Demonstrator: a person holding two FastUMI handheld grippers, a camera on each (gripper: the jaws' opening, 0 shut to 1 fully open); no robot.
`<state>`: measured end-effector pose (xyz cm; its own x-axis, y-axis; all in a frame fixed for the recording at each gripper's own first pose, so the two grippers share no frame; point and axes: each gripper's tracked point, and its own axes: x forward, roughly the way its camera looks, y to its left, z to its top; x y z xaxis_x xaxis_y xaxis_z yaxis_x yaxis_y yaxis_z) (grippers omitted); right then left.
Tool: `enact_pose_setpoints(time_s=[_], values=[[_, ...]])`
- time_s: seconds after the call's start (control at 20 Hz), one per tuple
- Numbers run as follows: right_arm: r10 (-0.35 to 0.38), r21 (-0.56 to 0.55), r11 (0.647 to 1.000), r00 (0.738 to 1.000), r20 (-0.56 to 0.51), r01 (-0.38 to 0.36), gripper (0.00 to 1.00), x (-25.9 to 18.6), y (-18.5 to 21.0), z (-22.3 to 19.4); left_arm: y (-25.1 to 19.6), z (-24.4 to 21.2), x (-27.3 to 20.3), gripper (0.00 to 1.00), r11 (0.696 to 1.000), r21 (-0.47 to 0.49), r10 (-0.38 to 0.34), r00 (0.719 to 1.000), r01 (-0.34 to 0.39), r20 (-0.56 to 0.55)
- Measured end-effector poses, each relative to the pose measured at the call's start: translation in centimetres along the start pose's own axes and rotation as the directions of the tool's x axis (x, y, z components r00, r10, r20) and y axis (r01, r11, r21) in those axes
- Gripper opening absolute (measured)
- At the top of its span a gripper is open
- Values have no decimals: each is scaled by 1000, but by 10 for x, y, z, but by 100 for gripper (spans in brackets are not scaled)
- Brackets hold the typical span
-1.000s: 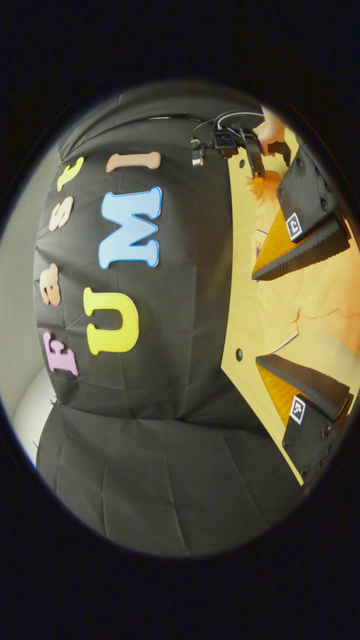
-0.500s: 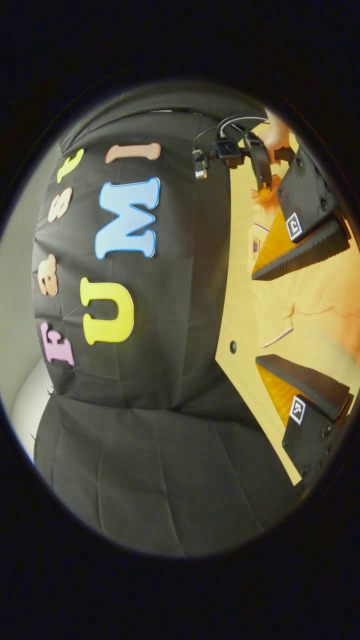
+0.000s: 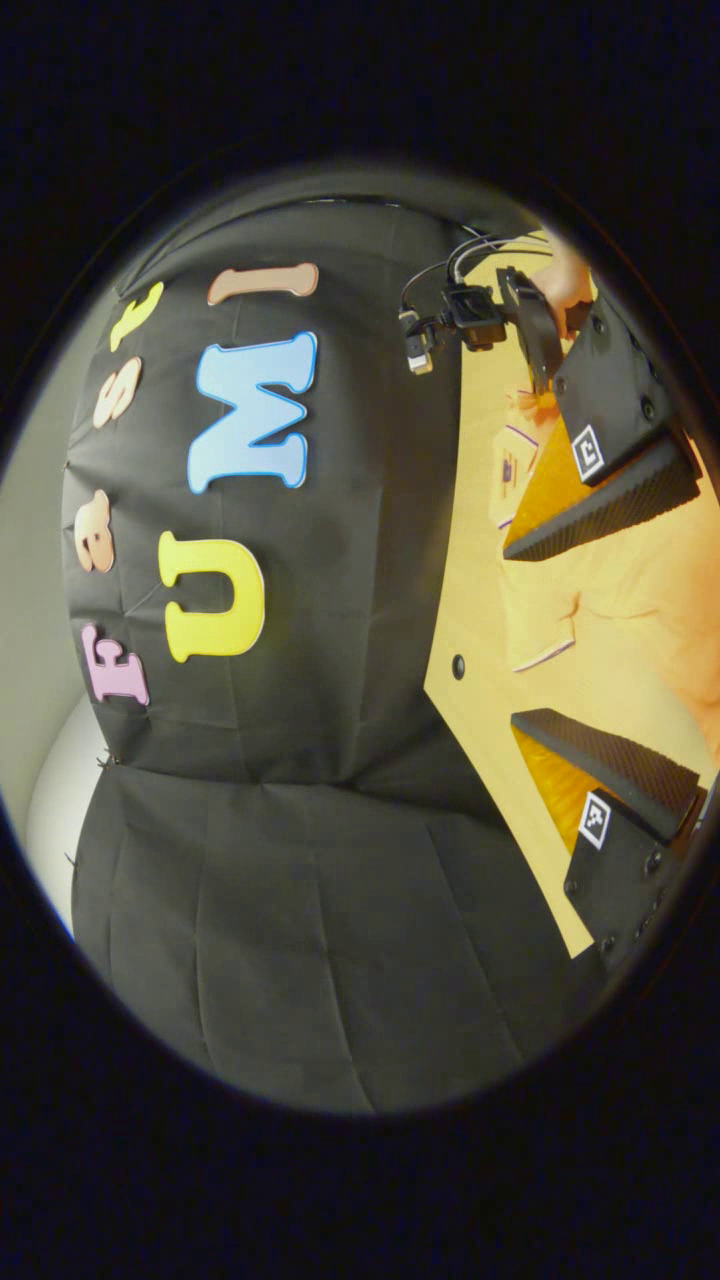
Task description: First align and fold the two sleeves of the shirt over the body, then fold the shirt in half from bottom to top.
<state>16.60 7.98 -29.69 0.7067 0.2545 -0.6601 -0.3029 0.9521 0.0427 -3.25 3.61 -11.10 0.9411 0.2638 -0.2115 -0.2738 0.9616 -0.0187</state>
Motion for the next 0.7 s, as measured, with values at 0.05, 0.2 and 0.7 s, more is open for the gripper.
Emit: enact_pose_setpoints(time_s=[0.05, 0.2, 0.7], values=[[1, -5, 1000, 1000, -1, -1, 9, 0, 0, -1, -2, 1, 2, 97, 1000, 6, -7, 1000, 7, 4], [10, 17, 1000, 1000, -17, -10, 16, -1, 2, -3, -9, 1, 15, 96, 999, 24, -42, 999, 42, -6], [-17, 39, 999, 1000, 7, 17, 64, -24, 4, 8, -17, -11, 61, 99, 989, 15, -147, 988, 148, -42]])
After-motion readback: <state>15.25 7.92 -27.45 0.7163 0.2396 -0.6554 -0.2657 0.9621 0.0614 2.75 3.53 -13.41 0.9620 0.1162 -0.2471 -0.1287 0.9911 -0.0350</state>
